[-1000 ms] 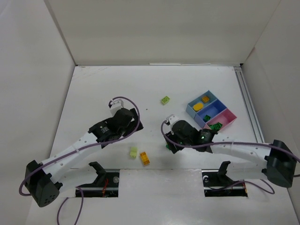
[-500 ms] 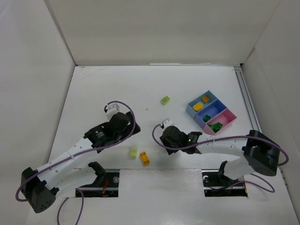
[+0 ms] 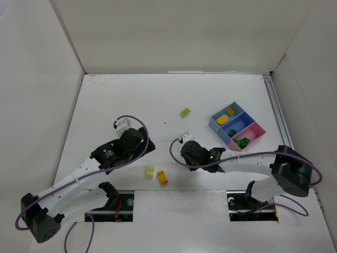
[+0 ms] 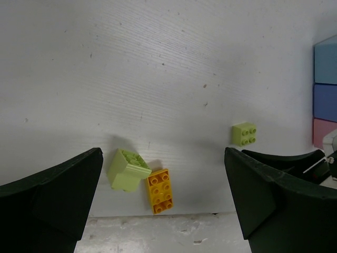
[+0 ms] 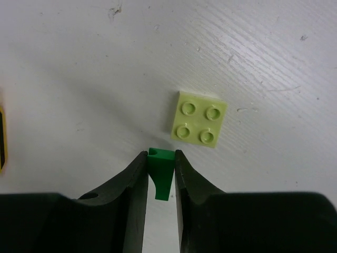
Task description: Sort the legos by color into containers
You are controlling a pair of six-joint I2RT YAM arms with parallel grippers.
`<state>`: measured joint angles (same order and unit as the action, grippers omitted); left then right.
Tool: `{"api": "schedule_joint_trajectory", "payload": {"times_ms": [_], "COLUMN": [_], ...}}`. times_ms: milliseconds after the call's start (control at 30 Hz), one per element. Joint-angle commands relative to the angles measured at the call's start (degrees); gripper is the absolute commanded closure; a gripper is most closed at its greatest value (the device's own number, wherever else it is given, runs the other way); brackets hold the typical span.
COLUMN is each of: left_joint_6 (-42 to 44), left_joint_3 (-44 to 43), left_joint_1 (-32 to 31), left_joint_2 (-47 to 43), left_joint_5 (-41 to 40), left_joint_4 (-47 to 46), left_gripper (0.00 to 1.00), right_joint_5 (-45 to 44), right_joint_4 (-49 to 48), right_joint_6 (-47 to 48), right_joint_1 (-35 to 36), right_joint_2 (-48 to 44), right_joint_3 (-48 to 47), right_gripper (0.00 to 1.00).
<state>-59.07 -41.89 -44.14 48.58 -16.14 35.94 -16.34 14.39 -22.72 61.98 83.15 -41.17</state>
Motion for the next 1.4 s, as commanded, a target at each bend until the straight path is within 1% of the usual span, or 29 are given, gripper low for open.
{"api": "schedule_joint_trajectory", "payload": {"times_ms": [0, 100, 133, 233, 267, 300, 367, 400, 433, 467, 500, 533, 600, 633, 767, 867, 900, 933, 1033, 1167, 1200, 1233, 1267, 1300, 1367], "left_joint_6": [-0.61, 0.45, 0.45, 0.97, 0.97, 0.97, 0.97, 0.97, 0.97, 0.97, 0.97, 0.97, 0.97, 0.45, 0.45, 0.45, 0.45, 0.45, 0.45, 0.45, -0.08, -0.08, -0.08, -0.08, -0.08], "left_joint_3": [-0.12, -0.12, -0.12, 0.40, 0.93, 0.93, 1.46, 1.46, 1.98, 1.99, 2.68, 2.69, 3.22, 3.74, 3.74, 3.74, 3.74, 3.74, 3.74, 3.74, 3.74, 4.35, 4.36, 4.36, 4.89], "left_joint_1": [0.19, 0.19, 0.19, 0.19, 0.19, 0.19, 0.19, 0.19, 0.19, 0.19, 0.19, 0.19, 0.19, 0.19, 0.19, 0.19, 0.19, 0.19, 0.19, -0.33, -0.33, -0.33, -0.33, -0.33, -0.33], "left_joint_2": [-1.03, -1.03, -1.03, 0.28, 0.29, 0.81, 1.34, 1.34, 1.34, 1.34, 1.34, 1.34, 1.34, 1.34, 1.34, 1.34, 1.34, 1.87, 1.87, 1.87, 1.87, 1.35, 1.34, 1.34, 1.34], "left_joint_5": [-0.73, 0.32, 0.32, 1.02, 1.72, 1.73, 2.95, 2.96, 3.65, 3.66, 4.18, 4.19, 4.19, 4.19, 4.71, 4.72, 4.72, 4.72, 5.24, 5.77, 5.77, 5.77, 5.77, 6.38, 7.09], "left_joint_4": [-0.08, -0.70, -0.70, -1.31, -1.31, -1.31, -1.31, -1.31, -1.31, -1.31, -1.31, -1.31, -1.31, -1.31, -1.31, -1.84, -1.84, -1.84, -1.84, -0.79, -0.27, -0.26, -0.26, -0.26, -0.26], "left_gripper": [0.00, 0.00, 0.00, 0.00, 0.00, 0.00, 0.00, 0.00, 0.00, 0.00, 0.00, 0.00, 0.00, 0.00, 0.00, 0.00, 0.00, 0.00, 0.00, 0.00, 0.00, 0.00, 0.00, 0.00, 0.00], "right_joint_5": [-0.53, -3.78, -6.23, -8.10, -8.10, -8.10, -8.10, -8.10, -8.10, -8.10, -8.10, -8.10, -8.10, -8.10, -7.04, -3.97, -3.36, -3.35, -3.35, -3.35, -3.35, -3.35, -3.35, -3.35, -3.35], "right_joint_4": [3.25, 6.69, 9.31, 14.24, 15.22, 15.84, 16.36, 16.98, 16.98, 17.68, 18.21, 18.21, 19.96, 19.97, 20.32, 18.75, 18.05, 17.52, 17.51, 18.03, 18.04, 18.04, 18.04, 18.56, 19.09], "right_joint_6": [-0.31, -0.31, 0.22, 0.22, 0.22, 0.74, 1.45, 1.45, 1.45, 1.45, 2.32, 2.94, 3.47, 3.47, 5.49, 6.72, 7.33, 7.34, 7.34, 7.34, 7.34, 7.34, 6.82, 6.81, 6.81], "right_joint_1": [0.34, 0.34, 0.34, -3.77, -6.14, -11.39, -17.12, -22.72, -25.39, -30.20, -30.25, -34.42, -38.75, -42.60, -49.65, -53.00, -53.01, -53.71, -55.02, -56.08, -56.09, -56.09, -56.09, -56.09, -56.09], "right_joint_2": [-5.44, -9.57, -10.55, -13.53, -14.24, -15.21, -19.07, -20.47, -21.79, -24.07, -24.79, -25.32, -24.71, -24.10, -20.32, -18.38, -17.68, -17.07, -16.45, -15.92, -15.92, -16.44, -16.45, -16.45, -16.45], "right_joint_3": [-1.63, -3.56, -4.26, -6.82, -6.82, -7.52, -7.52, -7.52, -7.52, -7.52, -7.52, -7.52, -7.52, -8.05, -8.05, -8.05, -8.05, -8.05, -8.05, -7.52, -7.52, -7.00, -7.00, -7.00, -7.00], "right_gripper": [0.81, 0.83, 0.83, 0.83, 0.83, 0.83, 0.84, 0.84, 0.84, 0.84, 0.84, 0.84, 0.84, 0.84, 0.84, 0.83, 0.81, 0.79, 0.77, 0.68, 0.68, 0.64, 0.64, 0.55, 0.52]}}
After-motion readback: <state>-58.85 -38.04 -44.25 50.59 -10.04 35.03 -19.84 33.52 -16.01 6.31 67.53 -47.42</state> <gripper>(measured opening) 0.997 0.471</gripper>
